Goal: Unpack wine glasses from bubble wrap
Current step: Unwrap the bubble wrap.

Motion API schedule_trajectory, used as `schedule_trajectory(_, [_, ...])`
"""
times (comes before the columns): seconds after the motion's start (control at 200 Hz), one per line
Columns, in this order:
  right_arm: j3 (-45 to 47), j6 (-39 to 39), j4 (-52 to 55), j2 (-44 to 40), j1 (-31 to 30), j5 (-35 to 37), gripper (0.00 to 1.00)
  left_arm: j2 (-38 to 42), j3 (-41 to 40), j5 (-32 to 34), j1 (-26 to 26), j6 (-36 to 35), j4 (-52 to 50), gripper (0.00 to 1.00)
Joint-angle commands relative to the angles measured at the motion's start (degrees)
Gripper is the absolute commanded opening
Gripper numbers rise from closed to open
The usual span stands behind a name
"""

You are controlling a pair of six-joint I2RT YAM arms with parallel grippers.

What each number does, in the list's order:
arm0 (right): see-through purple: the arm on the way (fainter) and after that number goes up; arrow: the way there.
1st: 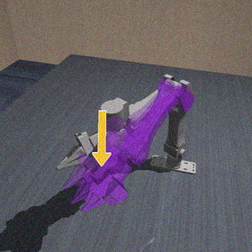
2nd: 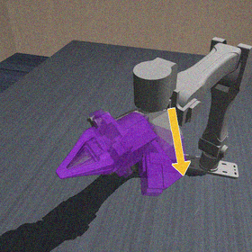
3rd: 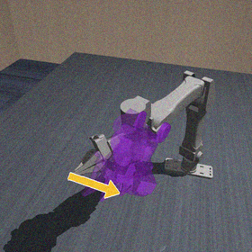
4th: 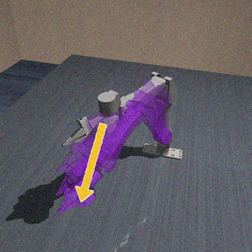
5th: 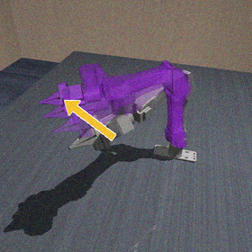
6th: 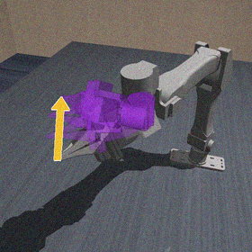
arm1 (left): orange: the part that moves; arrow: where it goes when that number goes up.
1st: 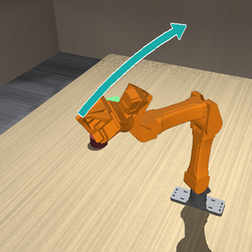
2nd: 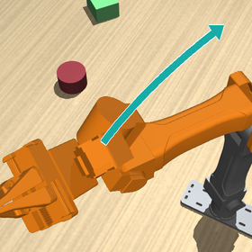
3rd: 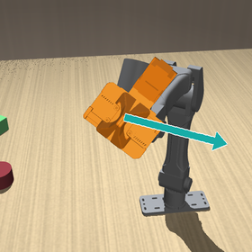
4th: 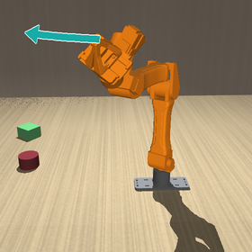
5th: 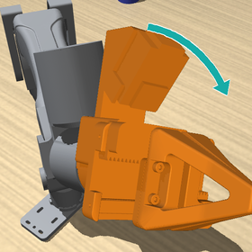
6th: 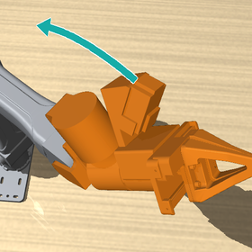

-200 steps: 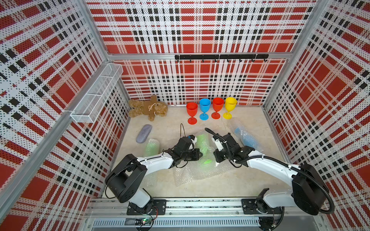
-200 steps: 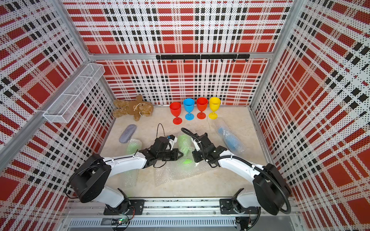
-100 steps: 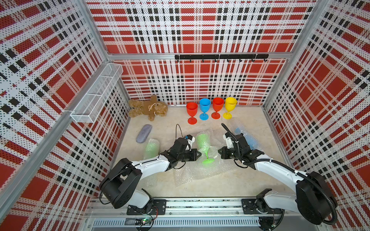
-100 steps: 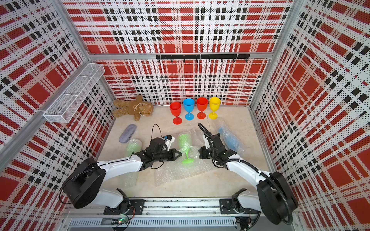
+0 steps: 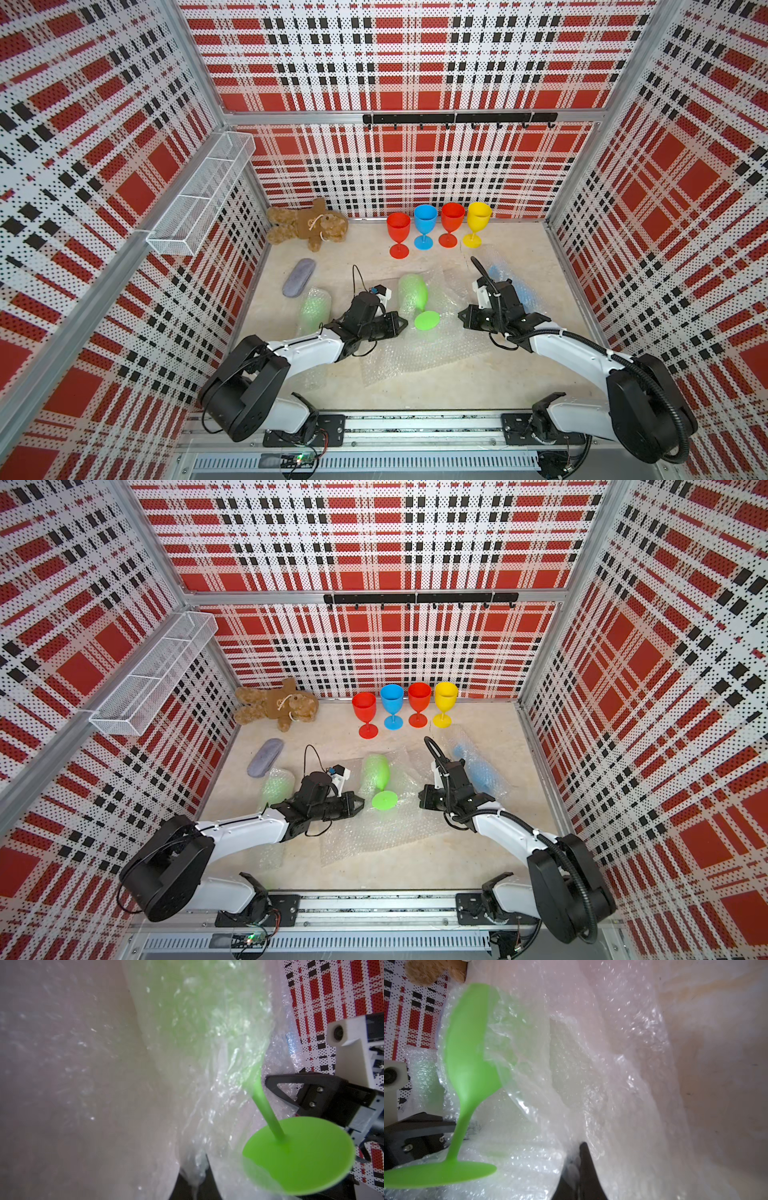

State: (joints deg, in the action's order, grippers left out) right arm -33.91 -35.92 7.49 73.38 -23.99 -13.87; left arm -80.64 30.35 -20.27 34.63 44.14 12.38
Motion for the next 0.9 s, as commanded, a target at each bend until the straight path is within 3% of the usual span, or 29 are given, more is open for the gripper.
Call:
schedule_trajectory(0.0, [0.7, -0.8, 0.7, 0.8, 2.9, 10.3, 0.00, 0.8, -1.9, 4.1, -1.7, 0.4, -5.1, 0.00])
schedule_trajectory(0.185, [-0.4, 1.1, 0.9, 0.0, 2.8, 8.0, 0.00, 0.9, -0.1, 4.4, -1.0, -0.8, -6.7, 0.00])
schedule_trajectory(0.276, [-1.1, 2.0, 2.0, -2.1, 2.6, 7.7, 0.00, 2.7, 1.8, 6.7, -0.3, -2.1, -9.8, 0.23])
schedule_trajectory(0.366, [-1.5, 2.4, 2.9, -3.0, 2.0, 7.3, 0.00, 5.0, 2.9, 8.9, -0.1, -2.8, -11.8, 0.53])
schedule_trajectory(0.426, [-1.6, 2.5, 3.2, -3.2, 1.3, 7.7, 0.00, 6.2, 4.0, 10.5, -0.2, -3.7, -14.0, 0.63])
schedule_trajectory(0.481, [-1.6, 2.4, 2.9, -3.2, 0.8, 7.8, 0.09, 7.5, 5.1, 12.2, -0.5, -4.8, -16.4, 0.69])
schedule_trajectory(0.752, [-5.3, 3.7, 7.3, -5.7, 0.1, 10.0, 0.52, 15.8, 11.1, 17.1, -4.3, -11.1, -26.7, 0.73])
schedule_trajectory(0.852, [-8.3, 7.4, 10.5, -7.1, -0.2, 12.9, 0.54, 17.1, 14.3, 15.5, -3.4, -12.4, -27.2, 0.70])
schedule_trajectory(0.897, [-9.6, 8.5, 11.8, -7.4, -0.9, 14.2, 0.50, 16.2, 15.8, 14.1, -2.3, -12.2, -26.4, 0.68])
